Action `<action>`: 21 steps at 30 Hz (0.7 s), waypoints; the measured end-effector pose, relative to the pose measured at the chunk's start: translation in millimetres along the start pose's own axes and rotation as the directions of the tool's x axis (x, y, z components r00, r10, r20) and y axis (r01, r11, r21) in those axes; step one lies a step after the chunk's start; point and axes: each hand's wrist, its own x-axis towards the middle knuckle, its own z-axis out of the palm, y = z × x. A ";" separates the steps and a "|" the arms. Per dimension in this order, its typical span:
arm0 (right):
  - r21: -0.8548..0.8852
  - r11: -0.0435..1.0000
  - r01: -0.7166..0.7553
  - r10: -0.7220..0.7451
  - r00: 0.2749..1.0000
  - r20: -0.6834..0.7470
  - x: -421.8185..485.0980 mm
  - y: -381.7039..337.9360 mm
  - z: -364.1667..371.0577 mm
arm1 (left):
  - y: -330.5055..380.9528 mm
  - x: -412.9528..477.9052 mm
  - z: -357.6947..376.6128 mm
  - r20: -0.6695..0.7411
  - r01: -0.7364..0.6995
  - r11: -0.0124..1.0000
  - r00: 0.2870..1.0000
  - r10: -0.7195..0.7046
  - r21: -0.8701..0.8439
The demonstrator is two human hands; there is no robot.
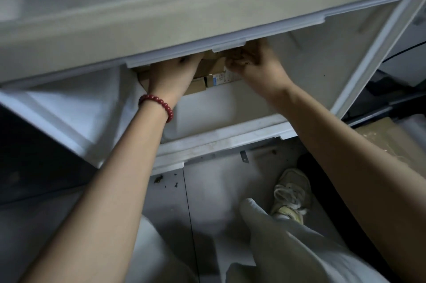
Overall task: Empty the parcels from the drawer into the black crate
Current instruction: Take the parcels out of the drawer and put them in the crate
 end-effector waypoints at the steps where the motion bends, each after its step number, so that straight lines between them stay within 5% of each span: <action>1: -0.013 1.000 0.010 -0.010 1.000 -0.006 -10.3 -2.5 -3.2 | 2.7 -5.9 0.0 0.015 0.066 0.997 0.998 -0.065 -0.043; 3: -0.025 1.000 0.015 -0.015 1.000 0.009 -35.1 -5.2 -8.5 | 10.9 -24.5 -1.5 0.062 0.156 0.975 0.987 -0.148 -0.157; 10: -0.019 1.000 -0.018 0.020 0.990 0.136 -122.7 -29.2 -32.7 | 35.4 -108.0 -27.5 0.163 0.222 0.963 0.967 -0.197 -0.150; 16: 0.017 0.997 -0.081 0.074 0.965 0.252 -165.8 -62.3 -56.9 | 67.3 -134.4 -47.7 0.132 0.314 0.892 0.949 -0.286 -0.324; 21: 0.047 0.979 -0.199 0.190 0.969 0.161 -189.0 -58.5 -55.8 | 65.3 -151.0 -52.4 0.146 0.409 0.820 0.912 -0.384 -0.401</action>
